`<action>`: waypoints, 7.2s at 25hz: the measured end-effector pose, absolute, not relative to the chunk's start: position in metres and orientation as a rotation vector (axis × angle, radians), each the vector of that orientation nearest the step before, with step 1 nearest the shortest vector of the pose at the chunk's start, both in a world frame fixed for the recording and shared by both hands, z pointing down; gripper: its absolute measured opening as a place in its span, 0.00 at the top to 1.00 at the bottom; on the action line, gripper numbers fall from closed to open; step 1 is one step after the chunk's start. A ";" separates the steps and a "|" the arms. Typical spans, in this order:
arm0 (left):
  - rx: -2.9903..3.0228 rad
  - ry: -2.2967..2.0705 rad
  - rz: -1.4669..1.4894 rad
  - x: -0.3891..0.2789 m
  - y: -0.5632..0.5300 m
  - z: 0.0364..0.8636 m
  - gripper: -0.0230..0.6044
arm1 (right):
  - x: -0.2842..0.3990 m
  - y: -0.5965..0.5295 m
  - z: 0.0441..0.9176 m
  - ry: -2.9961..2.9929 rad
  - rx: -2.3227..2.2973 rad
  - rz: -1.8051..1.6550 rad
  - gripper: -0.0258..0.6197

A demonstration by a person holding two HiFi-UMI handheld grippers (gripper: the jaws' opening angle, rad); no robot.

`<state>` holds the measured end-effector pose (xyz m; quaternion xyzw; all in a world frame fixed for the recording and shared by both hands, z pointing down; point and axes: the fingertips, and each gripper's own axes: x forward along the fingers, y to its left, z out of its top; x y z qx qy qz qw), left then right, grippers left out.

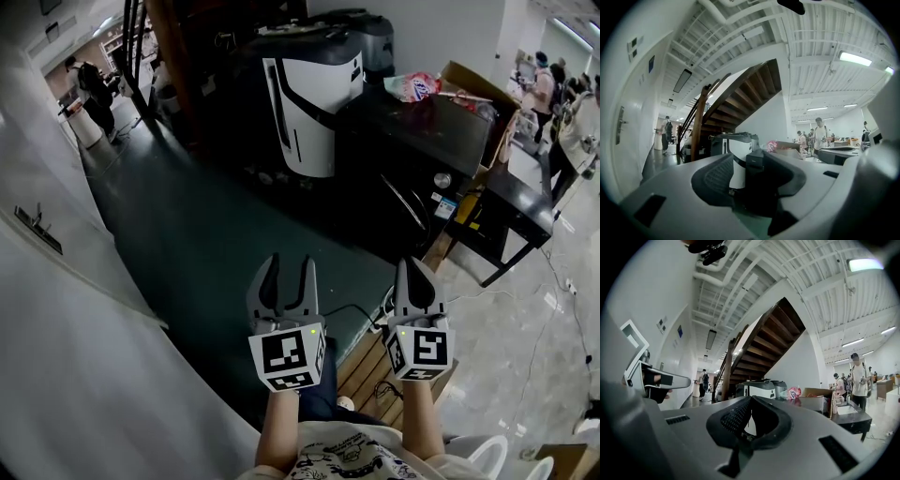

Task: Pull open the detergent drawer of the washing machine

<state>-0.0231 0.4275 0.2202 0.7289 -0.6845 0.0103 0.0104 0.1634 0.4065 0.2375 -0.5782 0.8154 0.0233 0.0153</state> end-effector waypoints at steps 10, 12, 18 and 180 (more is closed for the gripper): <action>2.270 -2.105 0.071 -0.049 0.309 0.231 0.65 | 0.143 0.293 0.242 2.526 -1.838 0.061 0.94; 2.277 -2.088 0.083 -0.056 0.280 0.226 0.65 | 0.136 0.265 0.235 2.519 -1.849 0.061 0.94; 2.305 -2.041 0.095 -0.083 0.190 0.202 0.65 | 0.111 0.181 0.207 2.488 -1.891 0.046 0.94; 1.717 -0.425 -0.836 0.052 -0.295 0.510 0.64 | 0.146 -0.276 0.395 2.422 -2.083 -0.260 0.94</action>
